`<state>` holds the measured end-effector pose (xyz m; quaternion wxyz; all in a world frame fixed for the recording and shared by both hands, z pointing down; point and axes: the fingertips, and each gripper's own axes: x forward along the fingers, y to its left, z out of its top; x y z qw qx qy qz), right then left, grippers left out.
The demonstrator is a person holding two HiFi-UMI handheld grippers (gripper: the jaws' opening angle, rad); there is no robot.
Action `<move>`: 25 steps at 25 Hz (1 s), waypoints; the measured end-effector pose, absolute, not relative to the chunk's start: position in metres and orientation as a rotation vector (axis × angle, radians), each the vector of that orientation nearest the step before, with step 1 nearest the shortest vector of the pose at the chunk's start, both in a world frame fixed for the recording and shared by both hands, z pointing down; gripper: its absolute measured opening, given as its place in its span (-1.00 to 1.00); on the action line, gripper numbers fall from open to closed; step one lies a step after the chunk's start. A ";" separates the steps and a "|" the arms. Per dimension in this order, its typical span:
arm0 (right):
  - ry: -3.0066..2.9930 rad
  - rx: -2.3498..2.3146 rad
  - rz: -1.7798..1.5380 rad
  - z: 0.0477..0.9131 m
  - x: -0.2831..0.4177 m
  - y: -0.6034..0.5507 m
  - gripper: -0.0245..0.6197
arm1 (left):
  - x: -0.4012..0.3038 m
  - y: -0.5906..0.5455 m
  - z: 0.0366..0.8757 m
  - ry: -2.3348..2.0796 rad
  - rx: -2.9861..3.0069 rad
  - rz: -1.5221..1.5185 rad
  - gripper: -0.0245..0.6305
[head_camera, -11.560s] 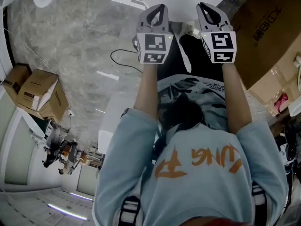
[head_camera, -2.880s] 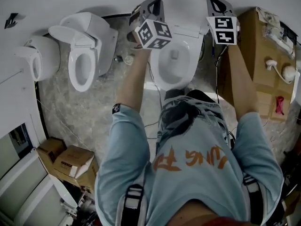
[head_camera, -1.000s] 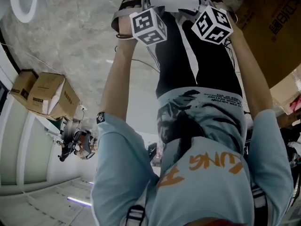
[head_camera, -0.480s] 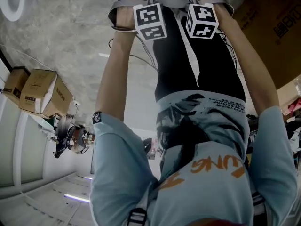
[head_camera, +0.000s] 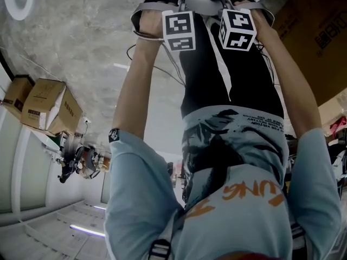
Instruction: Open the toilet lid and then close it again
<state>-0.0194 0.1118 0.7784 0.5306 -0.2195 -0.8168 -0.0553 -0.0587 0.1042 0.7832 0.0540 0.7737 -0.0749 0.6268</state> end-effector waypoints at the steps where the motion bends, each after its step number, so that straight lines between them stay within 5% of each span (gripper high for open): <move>1: -1.957 -0.529 -0.122 0.775 -0.018 0.112 -0.02 | -0.058 0.104 0.781 -0.227 2.359 1.930 0.16; 9: -2.026 -0.567 -0.040 0.734 -0.018 0.109 -0.02 | -0.063 0.093 0.755 -0.305 2.409 2.245 0.09; 15: -2.065 -0.492 0.000 0.702 -0.022 0.100 0.00 | -0.053 0.070 0.707 -0.580 2.524 2.176 -0.03; 25: -2.119 -0.295 -0.096 0.642 -0.023 0.089 0.00 | -0.059 0.079 0.648 -0.340 2.507 2.240 -0.11</move>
